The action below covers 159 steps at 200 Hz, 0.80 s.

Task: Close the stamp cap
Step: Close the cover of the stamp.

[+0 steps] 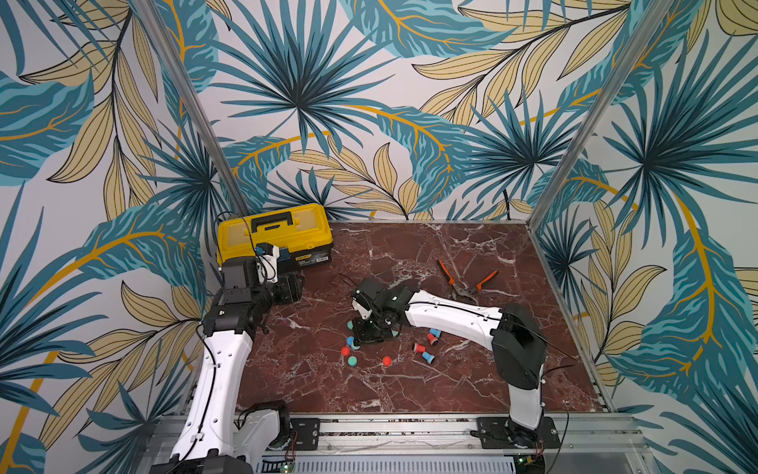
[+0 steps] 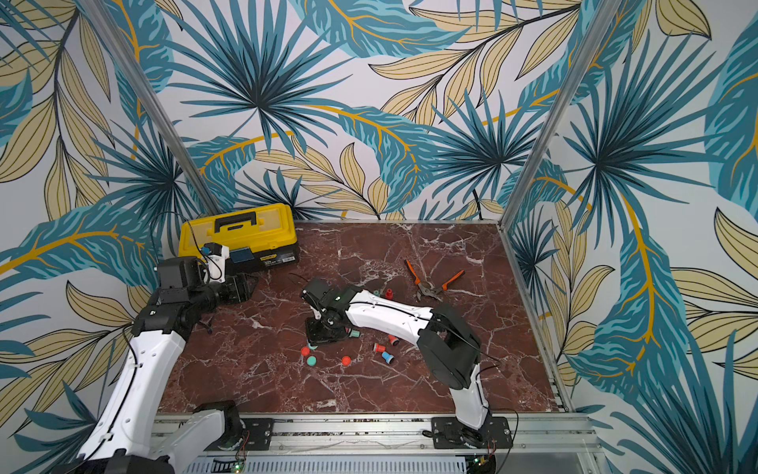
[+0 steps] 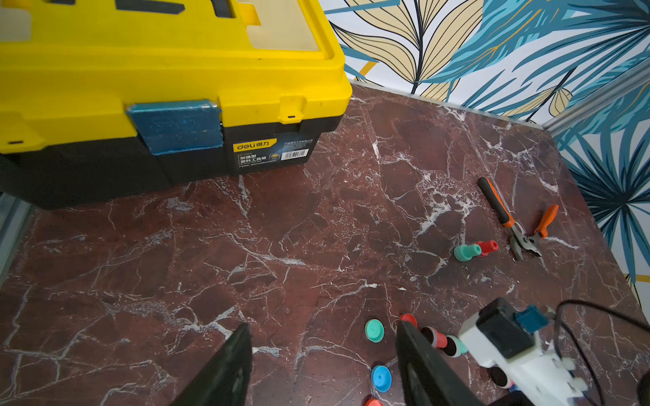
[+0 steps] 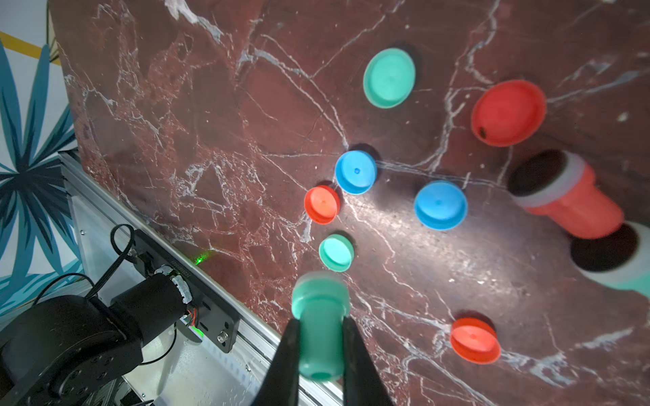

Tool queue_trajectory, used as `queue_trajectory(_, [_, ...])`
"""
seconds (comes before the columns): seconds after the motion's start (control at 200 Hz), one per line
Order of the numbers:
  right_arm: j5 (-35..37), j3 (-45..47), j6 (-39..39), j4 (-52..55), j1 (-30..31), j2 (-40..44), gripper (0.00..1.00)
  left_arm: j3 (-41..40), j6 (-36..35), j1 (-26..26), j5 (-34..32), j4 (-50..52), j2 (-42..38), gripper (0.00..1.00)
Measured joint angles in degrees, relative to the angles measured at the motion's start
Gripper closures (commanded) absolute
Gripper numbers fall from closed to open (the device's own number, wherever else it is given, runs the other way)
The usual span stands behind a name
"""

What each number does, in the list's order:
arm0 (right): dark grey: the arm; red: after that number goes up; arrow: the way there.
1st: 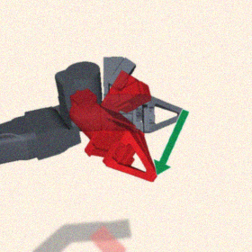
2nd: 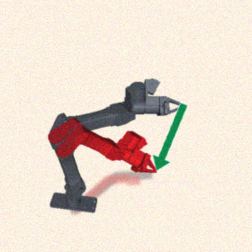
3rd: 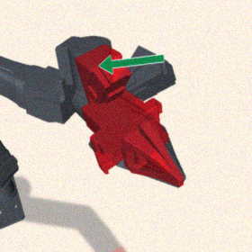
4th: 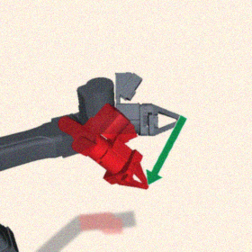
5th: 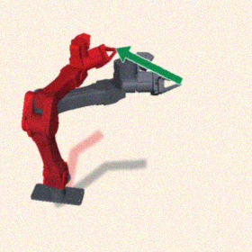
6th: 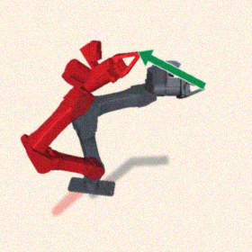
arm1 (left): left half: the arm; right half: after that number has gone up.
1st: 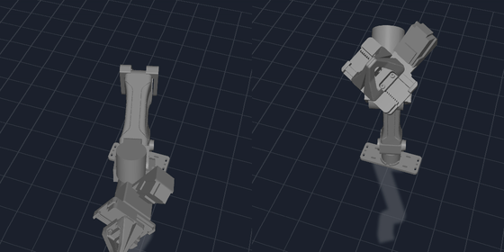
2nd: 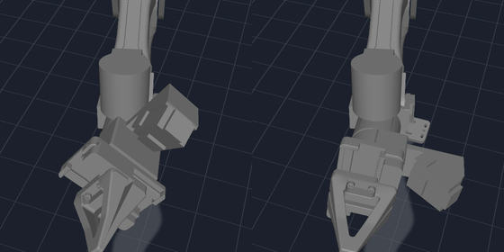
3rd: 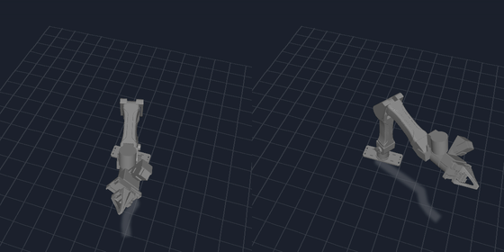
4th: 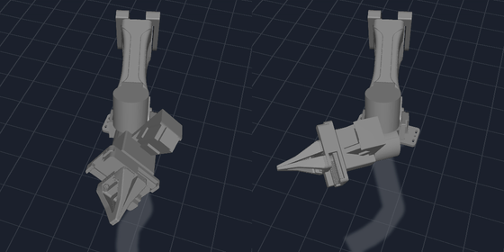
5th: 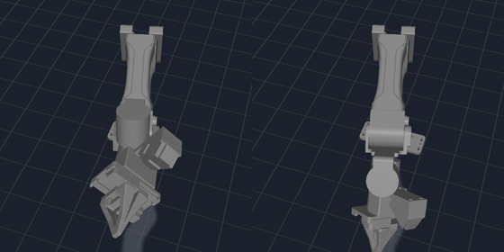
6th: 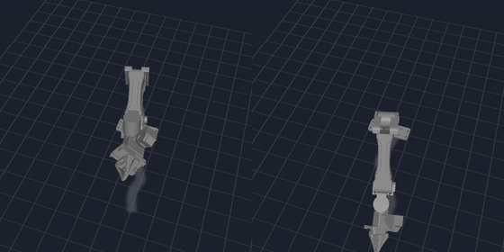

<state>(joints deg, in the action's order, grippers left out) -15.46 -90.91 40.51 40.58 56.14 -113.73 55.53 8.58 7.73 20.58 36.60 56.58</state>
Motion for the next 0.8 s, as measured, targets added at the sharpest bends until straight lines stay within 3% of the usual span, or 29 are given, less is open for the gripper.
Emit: queue_trajectory(0.796, [-0.50,-8.98,0.81,7.54,3.15,-9.94,1.00,0.00,0.87,0.00,0.26,-1.25,-1.25,0.32])
